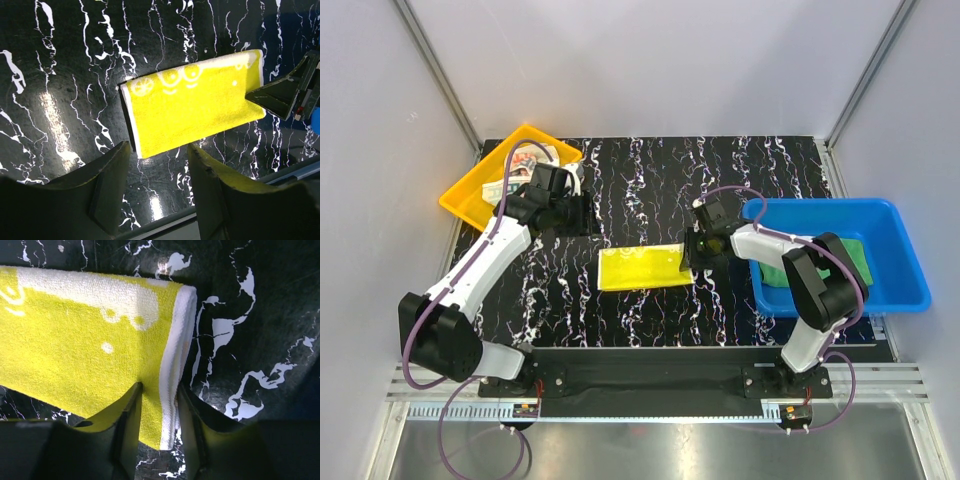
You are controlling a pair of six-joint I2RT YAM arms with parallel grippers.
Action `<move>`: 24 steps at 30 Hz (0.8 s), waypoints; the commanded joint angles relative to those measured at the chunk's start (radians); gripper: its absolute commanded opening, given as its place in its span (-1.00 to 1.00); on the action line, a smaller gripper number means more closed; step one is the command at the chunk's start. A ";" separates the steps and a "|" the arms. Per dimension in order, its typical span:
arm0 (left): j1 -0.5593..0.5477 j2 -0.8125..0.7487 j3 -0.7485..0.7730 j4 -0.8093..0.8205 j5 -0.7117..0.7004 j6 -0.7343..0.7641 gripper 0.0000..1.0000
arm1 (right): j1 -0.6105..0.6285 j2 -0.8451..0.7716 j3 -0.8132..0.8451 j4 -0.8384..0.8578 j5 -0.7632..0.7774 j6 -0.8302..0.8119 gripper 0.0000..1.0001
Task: Fold and stack the towels
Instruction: Neatly place the folded towel into the bin
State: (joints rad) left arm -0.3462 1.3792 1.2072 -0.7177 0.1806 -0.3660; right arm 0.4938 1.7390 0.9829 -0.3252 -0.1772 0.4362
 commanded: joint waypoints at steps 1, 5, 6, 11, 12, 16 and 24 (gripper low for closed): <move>0.000 -0.028 0.000 0.014 -0.046 0.009 0.09 | 0.020 0.054 -0.043 -0.005 0.036 0.001 -0.25; 0.001 -0.028 -0.001 0.014 -0.053 0.006 0.09 | 0.020 0.054 -0.046 0.008 0.013 -0.005 -0.47; 0.000 -0.028 -0.001 0.014 -0.053 0.006 0.09 | 0.020 0.045 -0.047 0.015 0.001 -0.004 -0.52; 0.000 -0.031 -0.003 0.014 -0.066 0.006 0.08 | 0.019 0.001 -0.059 0.032 -0.018 0.006 -0.92; 0.000 -0.034 -0.003 0.011 -0.069 0.007 0.08 | 0.020 -0.009 -0.061 0.031 -0.013 0.006 -1.00; 0.001 -0.043 -0.009 0.011 -0.084 0.006 0.08 | 0.020 -0.081 -0.026 -0.087 0.088 -0.019 -1.00; 0.000 -0.043 -0.006 0.012 -0.075 0.004 0.08 | 0.020 -0.222 0.089 -0.371 0.260 -0.077 -1.00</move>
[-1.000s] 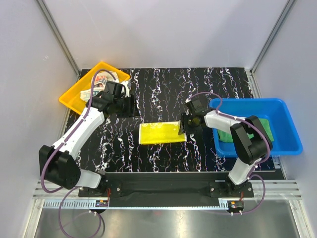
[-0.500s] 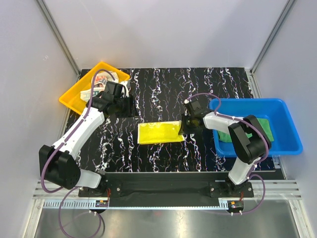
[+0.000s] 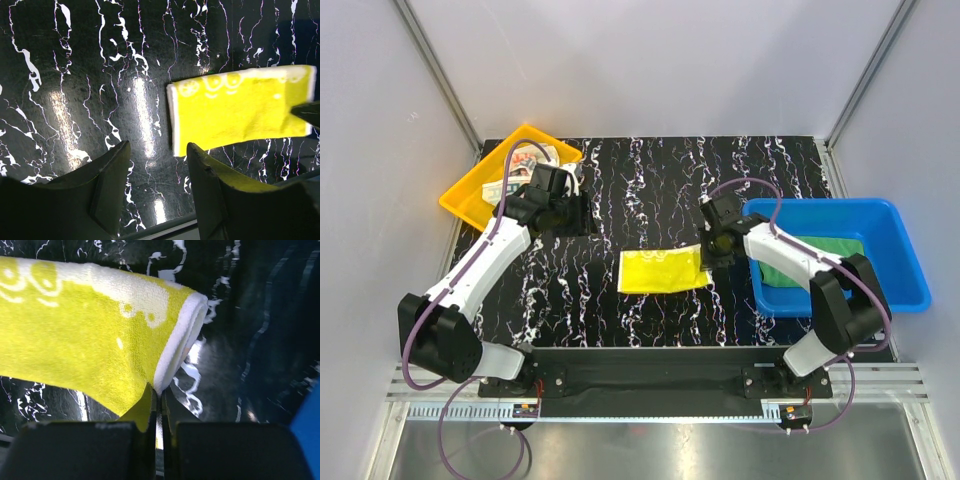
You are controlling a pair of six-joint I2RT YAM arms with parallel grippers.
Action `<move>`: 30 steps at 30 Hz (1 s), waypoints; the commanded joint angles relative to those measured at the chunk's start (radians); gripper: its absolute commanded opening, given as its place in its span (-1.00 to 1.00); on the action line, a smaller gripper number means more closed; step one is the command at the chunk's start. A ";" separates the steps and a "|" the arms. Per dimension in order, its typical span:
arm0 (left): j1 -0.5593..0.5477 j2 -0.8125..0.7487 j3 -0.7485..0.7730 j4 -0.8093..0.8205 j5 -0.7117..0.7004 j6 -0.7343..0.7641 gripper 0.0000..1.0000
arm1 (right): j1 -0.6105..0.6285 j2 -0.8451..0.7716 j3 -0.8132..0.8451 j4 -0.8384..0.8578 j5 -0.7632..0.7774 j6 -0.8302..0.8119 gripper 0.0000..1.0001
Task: Fold and stack the towels
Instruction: Neatly place the folded towel into the bin
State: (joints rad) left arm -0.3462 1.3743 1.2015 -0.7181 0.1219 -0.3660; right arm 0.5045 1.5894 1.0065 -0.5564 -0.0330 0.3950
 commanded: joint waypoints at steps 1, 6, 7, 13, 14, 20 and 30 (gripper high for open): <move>0.000 -0.035 0.000 0.012 -0.015 0.004 0.07 | 0.009 -0.077 0.085 -0.183 0.136 -0.041 -1.00; 0.000 -0.032 0.001 0.011 -0.011 0.004 0.07 | 0.009 -0.117 0.161 -0.319 0.186 -0.064 -1.00; 0.000 -0.031 0.000 0.011 -0.008 0.002 0.07 | 0.009 -0.120 0.194 -0.371 0.217 -0.070 -1.00; 0.000 -0.027 -0.002 0.016 0.007 0.001 0.07 | -0.064 -0.178 0.311 -0.517 0.301 -0.122 -1.00; 0.000 -0.027 -0.005 0.016 0.012 -0.001 0.07 | -0.086 -0.205 0.317 -0.527 0.315 -0.133 -1.00; 0.000 -0.015 -0.005 0.022 0.048 -0.001 0.07 | -0.306 -0.238 0.362 -0.542 0.396 -0.225 -1.00; 0.000 -0.015 -0.006 0.034 0.093 0.009 0.08 | -0.564 -0.210 0.391 -0.416 0.433 -0.357 -1.00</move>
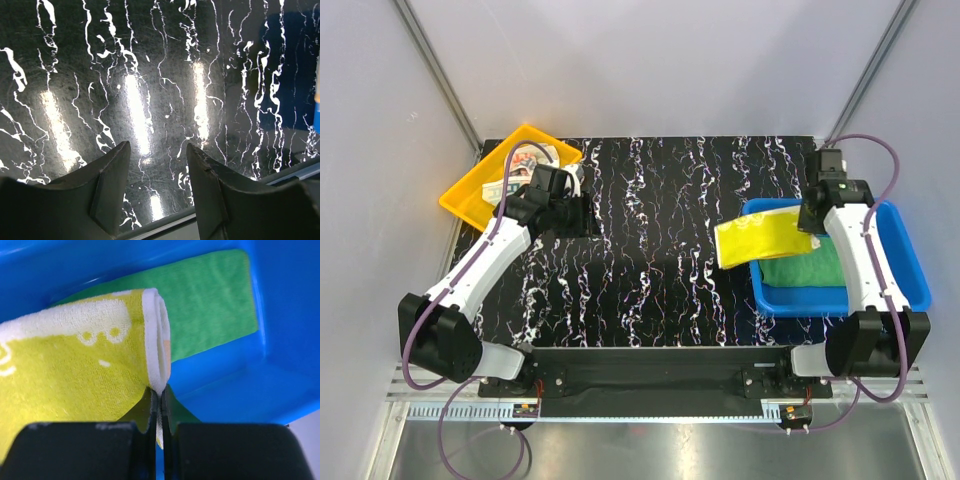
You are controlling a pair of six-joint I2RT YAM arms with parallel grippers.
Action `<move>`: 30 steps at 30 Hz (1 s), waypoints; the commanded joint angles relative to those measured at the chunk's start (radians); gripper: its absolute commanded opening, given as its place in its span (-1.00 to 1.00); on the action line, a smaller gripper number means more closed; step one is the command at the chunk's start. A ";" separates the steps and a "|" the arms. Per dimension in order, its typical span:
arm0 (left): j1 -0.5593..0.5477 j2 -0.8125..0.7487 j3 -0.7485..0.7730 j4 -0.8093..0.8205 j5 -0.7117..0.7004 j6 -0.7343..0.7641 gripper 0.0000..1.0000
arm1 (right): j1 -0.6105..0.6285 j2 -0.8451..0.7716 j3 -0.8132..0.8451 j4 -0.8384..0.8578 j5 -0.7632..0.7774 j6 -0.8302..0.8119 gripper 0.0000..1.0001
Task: Fold and stack the towels
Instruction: Neatly place the folded towel into the bin
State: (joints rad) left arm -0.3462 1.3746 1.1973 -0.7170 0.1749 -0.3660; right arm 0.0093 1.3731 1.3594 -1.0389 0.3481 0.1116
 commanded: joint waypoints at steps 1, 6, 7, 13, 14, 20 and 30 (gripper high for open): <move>0.000 -0.014 -0.004 0.034 0.040 0.009 0.08 | -0.086 0.014 0.038 0.074 0.036 -0.090 -1.00; 0.000 0.009 0.019 0.022 0.054 0.010 0.08 | -0.172 0.027 0.043 0.117 0.023 -0.139 -1.00; 0.000 0.007 0.018 0.022 0.052 0.012 0.08 | -0.181 0.033 0.040 0.123 0.012 -0.150 -1.00; 0.001 0.003 0.016 0.019 0.035 0.016 0.09 | -0.221 0.098 0.018 0.165 -0.009 -0.165 -1.00; 0.000 0.003 0.019 0.019 0.035 0.016 0.09 | -0.221 0.106 0.012 0.168 -0.008 -0.161 -1.00; 0.000 0.011 0.025 0.024 0.044 0.019 0.11 | -0.229 0.144 -0.049 0.263 -0.003 -0.179 -1.00; 0.000 0.027 0.033 0.004 -0.006 0.029 0.12 | -0.296 0.265 -0.072 0.339 0.096 -0.175 -0.61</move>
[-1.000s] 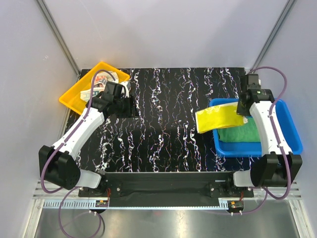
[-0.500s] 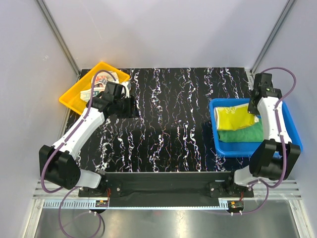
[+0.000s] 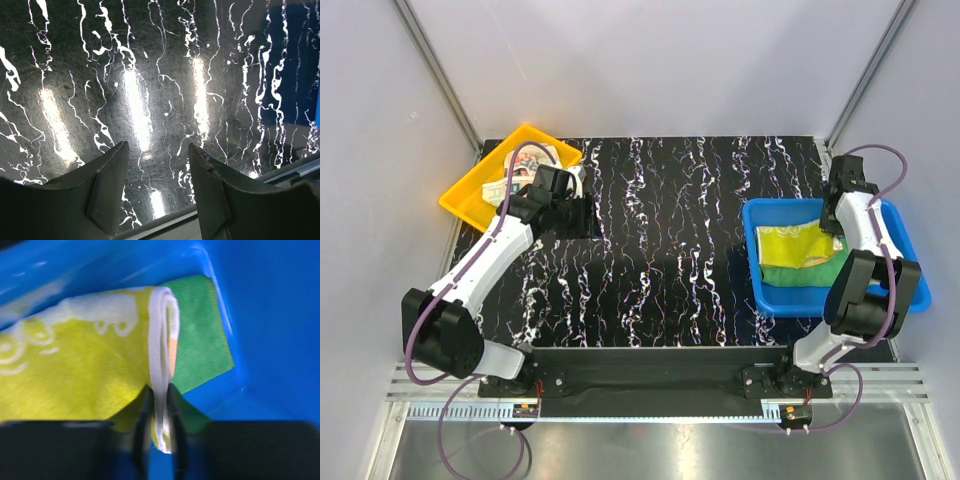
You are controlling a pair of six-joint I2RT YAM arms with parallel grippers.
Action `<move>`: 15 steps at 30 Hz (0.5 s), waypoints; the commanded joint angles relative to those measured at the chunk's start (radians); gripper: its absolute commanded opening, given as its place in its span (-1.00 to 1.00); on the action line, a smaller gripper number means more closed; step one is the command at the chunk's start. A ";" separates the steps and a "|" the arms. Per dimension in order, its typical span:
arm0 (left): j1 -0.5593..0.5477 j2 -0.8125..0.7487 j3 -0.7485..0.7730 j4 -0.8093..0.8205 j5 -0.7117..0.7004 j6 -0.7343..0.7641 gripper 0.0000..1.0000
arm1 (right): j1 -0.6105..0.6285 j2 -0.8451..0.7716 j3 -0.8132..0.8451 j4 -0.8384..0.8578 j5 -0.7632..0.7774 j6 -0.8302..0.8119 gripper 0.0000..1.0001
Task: Fold and stack the towels
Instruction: Neatly place the folded towel into the bin
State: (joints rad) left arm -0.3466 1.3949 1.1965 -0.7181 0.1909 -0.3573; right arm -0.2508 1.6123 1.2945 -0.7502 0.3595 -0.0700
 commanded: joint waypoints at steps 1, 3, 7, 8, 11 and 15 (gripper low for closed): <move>0.000 0.007 0.032 0.003 -0.028 0.018 0.12 | -0.044 0.043 -0.008 0.054 0.113 0.028 -0.46; 0.000 0.006 0.037 -0.006 -0.051 0.017 0.12 | -0.062 0.055 0.006 0.043 0.165 0.048 0.09; 0.000 -0.005 0.051 -0.012 -0.090 -0.002 0.14 | -0.062 0.051 0.054 0.028 0.161 0.106 0.53; 0.000 -0.011 0.052 -0.011 -0.099 -0.014 0.14 | -0.061 0.043 0.064 0.017 0.139 0.119 0.64; 0.000 -0.027 0.069 -0.007 -0.151 -0.044 0.14 | -0.056 -0.026 0.074 0.006 0.002 0.177 0.99; 0.006 -0.011 0.133 -0.014 -0.250 -0.069 0.15 | 0.014 -0.109 0.069 0.025 -0.097 0.213 0.99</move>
State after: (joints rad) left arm -0.3462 1.4029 1.2392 -0.7567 0.0620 -0.3950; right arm -0.2958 1.6184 1.3216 -0.7490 0.3748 0.0765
